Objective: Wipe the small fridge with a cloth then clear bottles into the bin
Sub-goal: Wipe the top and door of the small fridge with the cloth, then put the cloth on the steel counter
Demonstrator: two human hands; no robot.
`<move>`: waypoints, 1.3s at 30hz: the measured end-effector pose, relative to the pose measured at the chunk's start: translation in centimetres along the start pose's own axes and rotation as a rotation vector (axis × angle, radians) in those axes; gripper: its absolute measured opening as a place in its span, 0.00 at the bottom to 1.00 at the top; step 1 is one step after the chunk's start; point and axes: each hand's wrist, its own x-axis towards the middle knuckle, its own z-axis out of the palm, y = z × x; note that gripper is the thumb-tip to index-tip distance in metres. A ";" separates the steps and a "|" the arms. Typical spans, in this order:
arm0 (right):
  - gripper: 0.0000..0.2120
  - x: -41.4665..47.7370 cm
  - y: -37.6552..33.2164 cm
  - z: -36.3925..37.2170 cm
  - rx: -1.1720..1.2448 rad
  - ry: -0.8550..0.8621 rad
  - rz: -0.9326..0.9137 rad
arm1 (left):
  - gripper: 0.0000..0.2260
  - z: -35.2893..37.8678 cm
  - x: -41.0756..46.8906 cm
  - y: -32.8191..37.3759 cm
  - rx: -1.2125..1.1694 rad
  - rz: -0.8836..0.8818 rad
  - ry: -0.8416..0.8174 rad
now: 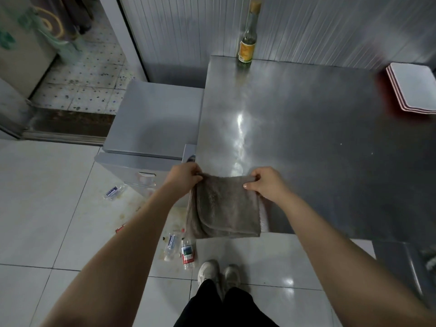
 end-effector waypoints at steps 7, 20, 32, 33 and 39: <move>0.18 1.7 0.0 0.2 -0.108 0.161 0.105 | 0.11 1.3 2.4 -0.4 -0.070 -0.013 0.136; 0.16 -1.6 -1.7 -1.4 0.417 0.139 0.035 | 0.12 -0.7 -1.6 1.4 -0.255 0.047 0.137; 0.14 -10.2 -4.9 -1.3 0.878 0.033 -0.068 | 0.07 -1.5 -13.1 2.2 -0.838 0.104 0.349; 0.14 -11.0 -5.3 -1.0 0.902 0.032 -0.076 | 0.08 -1.7 -14.3 2.0 -0.884 0.125 0.354; 0.19 -15.3 -9.1 1.9 0.942 0.006 -0.162 | 0.08 -3.6 -20.0 -0.2 -1.008 0.196 0.445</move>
